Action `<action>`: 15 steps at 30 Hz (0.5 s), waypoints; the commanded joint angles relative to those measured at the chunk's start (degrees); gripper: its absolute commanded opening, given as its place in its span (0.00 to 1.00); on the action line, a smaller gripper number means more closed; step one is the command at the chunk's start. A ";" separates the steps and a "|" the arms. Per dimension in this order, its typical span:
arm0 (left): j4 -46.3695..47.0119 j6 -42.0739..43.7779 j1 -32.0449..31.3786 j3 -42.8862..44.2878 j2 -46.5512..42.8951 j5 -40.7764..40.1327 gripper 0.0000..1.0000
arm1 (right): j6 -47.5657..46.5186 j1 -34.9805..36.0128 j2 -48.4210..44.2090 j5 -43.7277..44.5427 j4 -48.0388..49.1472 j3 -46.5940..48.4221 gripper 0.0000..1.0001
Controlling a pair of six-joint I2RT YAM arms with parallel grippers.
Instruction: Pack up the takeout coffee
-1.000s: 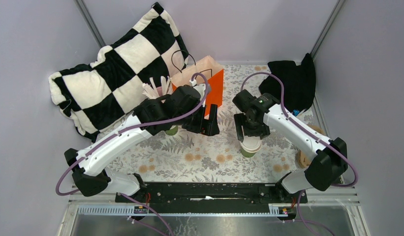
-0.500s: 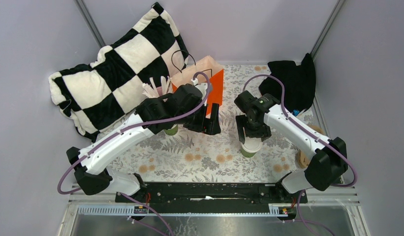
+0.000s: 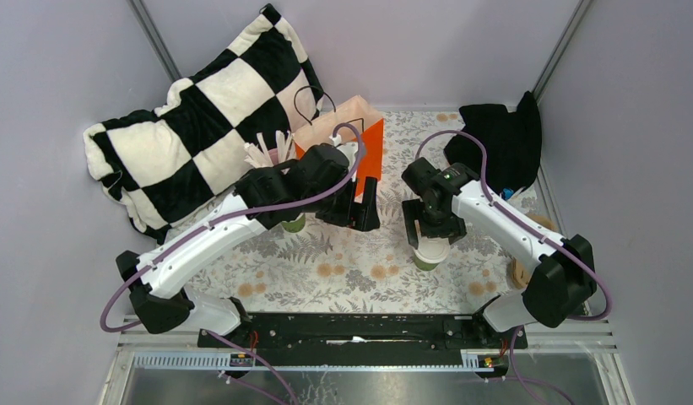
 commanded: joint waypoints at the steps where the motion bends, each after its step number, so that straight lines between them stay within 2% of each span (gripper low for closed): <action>1: 1.19 1.13 -0.15 3.07 0.42 0.60 0.86 | -0.18 -0.29 -1.17 1.84 -1.76 1.73 0.94; 4: 0.74 1.47 -0.13 4.16 1.34 1.11 0.86 | 0.14 -0.31 -3.27 1.30 -3.63 4.85 0.99; 7: 0.75 1.57 -0.14 5.03 2.35 2.26 0.87 | -0.20 -0.98 -5.56 0.16 -4.54 7.32 1.00; 9: 0.92 1.37 -0.42 5.45 3.30 3.30 0.87 | -1.32 -4.11 -6.94 -1.89 -4.95 6.46 1.00; 12: 3.56 0.69 -1.21 5.35 5.35 6.67 0.86 | -4.27 -14.54 -12.41 -15.09 2.97 -0.86 0.96; 15: 6.67 -1.22 -1.58 5.88 9.59 11.03 0.82 | -4.00 -24.99 -18.98 -29.89 13.75 -13.38 0.90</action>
